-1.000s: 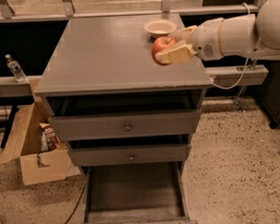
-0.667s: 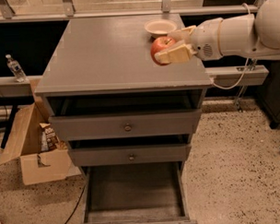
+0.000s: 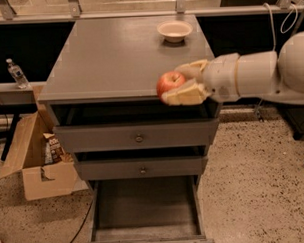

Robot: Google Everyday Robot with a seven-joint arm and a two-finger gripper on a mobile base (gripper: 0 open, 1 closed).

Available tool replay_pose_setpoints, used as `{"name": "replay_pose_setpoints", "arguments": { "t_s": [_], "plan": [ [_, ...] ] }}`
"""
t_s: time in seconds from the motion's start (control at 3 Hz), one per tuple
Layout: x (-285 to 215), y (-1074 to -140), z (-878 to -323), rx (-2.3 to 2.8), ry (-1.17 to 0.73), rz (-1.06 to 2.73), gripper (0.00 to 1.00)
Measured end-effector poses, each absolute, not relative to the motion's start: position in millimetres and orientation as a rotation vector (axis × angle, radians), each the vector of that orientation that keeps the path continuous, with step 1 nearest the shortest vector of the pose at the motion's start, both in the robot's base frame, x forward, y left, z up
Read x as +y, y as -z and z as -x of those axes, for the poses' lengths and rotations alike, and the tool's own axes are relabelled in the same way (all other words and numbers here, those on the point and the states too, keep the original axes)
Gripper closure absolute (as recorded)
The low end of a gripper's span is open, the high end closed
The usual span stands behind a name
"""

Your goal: Place apple into bottom drawer

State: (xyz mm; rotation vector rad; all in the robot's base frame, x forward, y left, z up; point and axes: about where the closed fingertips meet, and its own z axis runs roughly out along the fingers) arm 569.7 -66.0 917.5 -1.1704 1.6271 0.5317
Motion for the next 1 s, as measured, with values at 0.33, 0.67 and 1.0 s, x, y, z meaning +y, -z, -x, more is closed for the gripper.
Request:
{"name": "replay_pose_setpoints", "arguments": {
  "t_s": [0.33,0.67,1.0],
  "plan": [
    [-47,-841,-523,1.727,-0.527,1.202,1.00],
    [-45,-836,-522,1.728,-0.532,1.201,1.00],
    [-31,-795,-518,1.733,-0.569,1.188,1.00]
  ]
}}
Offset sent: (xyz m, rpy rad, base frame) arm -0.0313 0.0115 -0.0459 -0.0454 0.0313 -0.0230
